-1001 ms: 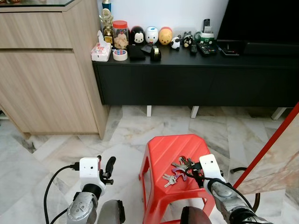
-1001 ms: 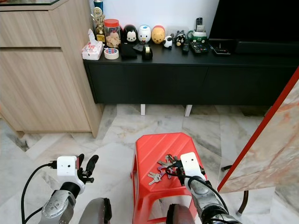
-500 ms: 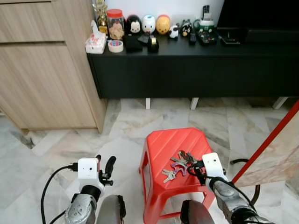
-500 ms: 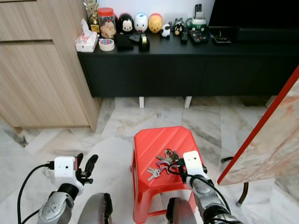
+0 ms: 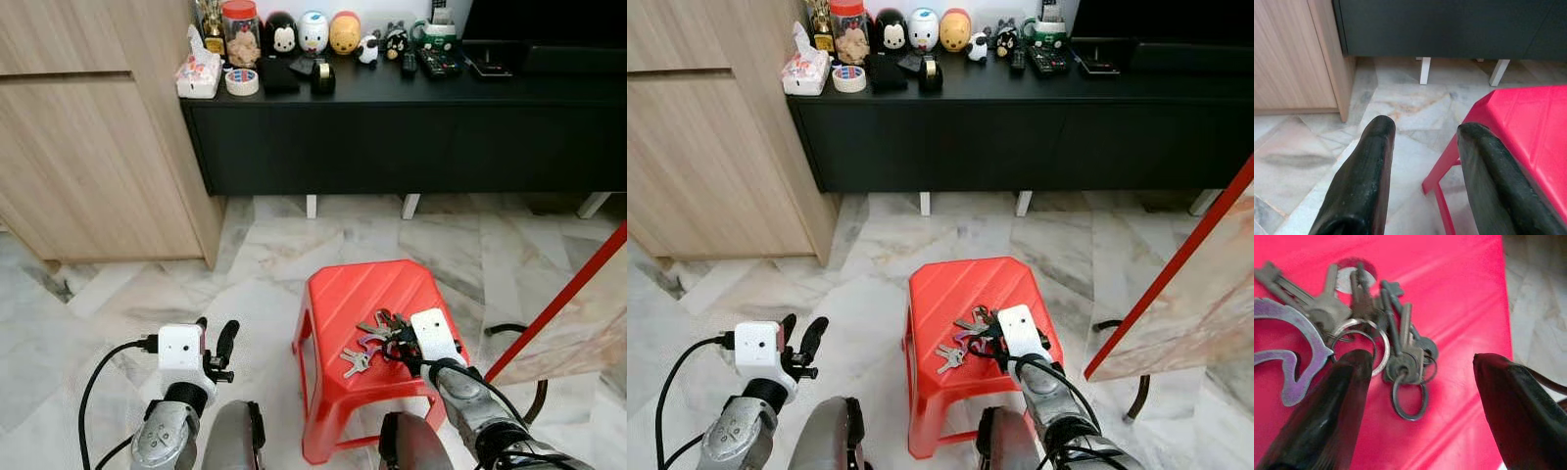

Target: Hang keys on a hook

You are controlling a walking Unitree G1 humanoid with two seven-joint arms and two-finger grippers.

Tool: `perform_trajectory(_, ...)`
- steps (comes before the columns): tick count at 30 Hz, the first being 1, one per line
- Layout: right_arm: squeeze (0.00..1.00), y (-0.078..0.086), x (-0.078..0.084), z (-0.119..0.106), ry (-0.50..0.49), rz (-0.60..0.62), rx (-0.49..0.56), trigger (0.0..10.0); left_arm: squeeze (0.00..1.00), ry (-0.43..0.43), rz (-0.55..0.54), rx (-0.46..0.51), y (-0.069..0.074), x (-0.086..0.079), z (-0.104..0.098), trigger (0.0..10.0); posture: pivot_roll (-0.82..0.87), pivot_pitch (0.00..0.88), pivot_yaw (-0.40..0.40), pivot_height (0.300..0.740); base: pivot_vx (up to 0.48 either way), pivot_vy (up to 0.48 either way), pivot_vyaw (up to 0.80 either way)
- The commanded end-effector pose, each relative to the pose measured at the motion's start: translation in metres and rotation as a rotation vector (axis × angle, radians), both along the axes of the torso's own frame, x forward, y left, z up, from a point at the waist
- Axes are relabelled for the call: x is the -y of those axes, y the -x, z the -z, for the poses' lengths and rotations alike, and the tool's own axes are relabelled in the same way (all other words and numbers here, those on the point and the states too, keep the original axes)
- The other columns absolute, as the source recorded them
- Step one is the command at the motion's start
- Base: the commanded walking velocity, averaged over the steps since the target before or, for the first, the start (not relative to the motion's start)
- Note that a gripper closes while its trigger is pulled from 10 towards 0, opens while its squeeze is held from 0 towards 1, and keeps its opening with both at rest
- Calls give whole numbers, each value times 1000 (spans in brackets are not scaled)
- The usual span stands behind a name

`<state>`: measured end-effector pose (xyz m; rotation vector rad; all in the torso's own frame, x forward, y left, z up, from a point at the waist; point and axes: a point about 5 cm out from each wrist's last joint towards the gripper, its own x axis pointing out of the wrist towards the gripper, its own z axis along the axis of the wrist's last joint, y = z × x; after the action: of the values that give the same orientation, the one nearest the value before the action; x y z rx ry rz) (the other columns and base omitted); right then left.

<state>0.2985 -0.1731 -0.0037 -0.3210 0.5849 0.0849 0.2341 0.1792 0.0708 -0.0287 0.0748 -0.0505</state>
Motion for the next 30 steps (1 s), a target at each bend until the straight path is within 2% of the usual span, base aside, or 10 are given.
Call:
perform_trajectory(1,0,2,5,3,17,26,-33,10000,0,-13,3,-18,4,0,2,10000,103,135,-31,593,0,0,0)
perform_trajectory(19,0,4,2,4,4,37,-29,10000,0,-33,6,-18,1,1,1,10000,103,131,-29,593,0,0,0)
perform_trajectory(22,0,-1,-1,-1,-49,49,27,10000,0,-38,12,-19,0,2,1,10000,101,126,-30,593,0,0,0)
perform_trajectory(30,0,0,-10,-2,-128,36,78,10000,0,-43,19,-19,-1,4,2,10000,100,122,-31,593,0,0,0)
